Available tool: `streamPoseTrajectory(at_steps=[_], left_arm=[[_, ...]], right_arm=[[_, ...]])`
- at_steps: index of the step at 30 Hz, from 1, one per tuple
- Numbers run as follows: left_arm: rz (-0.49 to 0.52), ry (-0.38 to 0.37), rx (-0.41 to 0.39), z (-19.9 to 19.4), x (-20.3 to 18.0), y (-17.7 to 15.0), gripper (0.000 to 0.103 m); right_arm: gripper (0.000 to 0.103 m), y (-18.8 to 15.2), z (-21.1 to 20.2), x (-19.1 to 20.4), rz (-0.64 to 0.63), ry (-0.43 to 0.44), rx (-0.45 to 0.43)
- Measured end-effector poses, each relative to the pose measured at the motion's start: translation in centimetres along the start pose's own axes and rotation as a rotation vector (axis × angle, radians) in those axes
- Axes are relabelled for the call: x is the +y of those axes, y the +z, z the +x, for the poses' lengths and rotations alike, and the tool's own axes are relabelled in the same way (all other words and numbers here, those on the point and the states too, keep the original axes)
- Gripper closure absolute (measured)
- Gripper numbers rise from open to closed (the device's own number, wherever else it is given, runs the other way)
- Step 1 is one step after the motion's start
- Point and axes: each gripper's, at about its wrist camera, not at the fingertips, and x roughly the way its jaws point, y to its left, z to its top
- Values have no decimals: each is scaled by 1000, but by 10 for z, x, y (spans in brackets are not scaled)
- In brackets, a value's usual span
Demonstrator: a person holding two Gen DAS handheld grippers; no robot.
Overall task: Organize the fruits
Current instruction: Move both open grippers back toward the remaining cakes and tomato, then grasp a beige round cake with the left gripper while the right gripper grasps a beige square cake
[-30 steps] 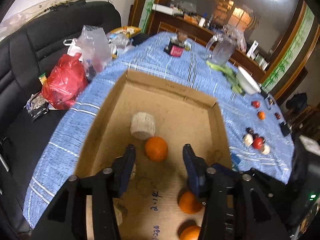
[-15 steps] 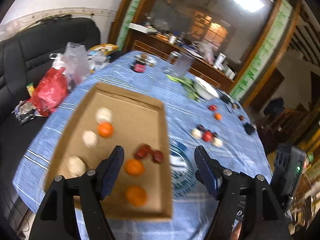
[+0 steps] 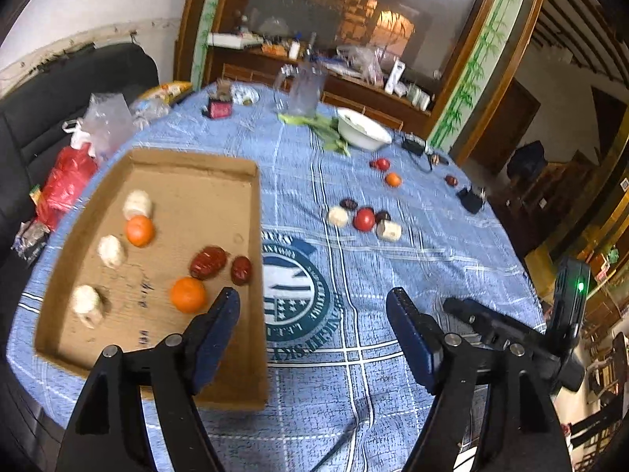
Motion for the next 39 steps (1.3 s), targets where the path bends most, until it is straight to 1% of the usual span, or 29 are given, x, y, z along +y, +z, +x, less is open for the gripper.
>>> streamPoseTrajectory(at_steps=[2,6,8,12,14,16,19,20,21,22,23,24,25,27,32,36,39], left_arm=[[3,3,29,15,-1,-1,27],[23,9,73,42,-6,0,27],[36,11,85,51,-11,3,27],[89,31,83,66,-23,16,27],[135,59,69,76,-30,27,27],[160,79,64,85,-34,35,27],[175,95,89,108,-36,47,27],[178,98,99,115,-36,49,27],[179,103,106,120,-36,51,29],[183,105,118,129,-37,53,34],[185,103,127,134,-37,54,40],[186,102,141,140,-38,56,42],[188,102,149,145,-40,57,45],[196,104,162,157,-44,61,47],[221,133,187,184,-54,72,47],[252,177,198,207,-59,80,47],[273,193,211,221,-61,82,47]], right_arm=[[38,9,11,-7,-1,-24,15],[38,27,31,-15,7,-29,47],[38,42,46,-13,-5,-40,57],[38,69,78,-6,-15,-46,78],[38,77,93,-3,-11,-48,89],[38,83,109,-1,-12,-61,101],[38,87,128,1,-12,-78,126],[38,89,132,1,-20,-86,118],[39,90,134,2,-29,-92,112],[42,92,137,4,-38,-92,117],[52,94,136,3,-38,-77,104],[59,96,136,2,-36,-71,100],[68,97,137,0,-38,-80,97],[68,97,136,-4,-27,-58,90],[68,93,132,-10,-9,-10,72],[68,90,129,-13,2,18,81],[68,88,126,-14,-3,34,91]])
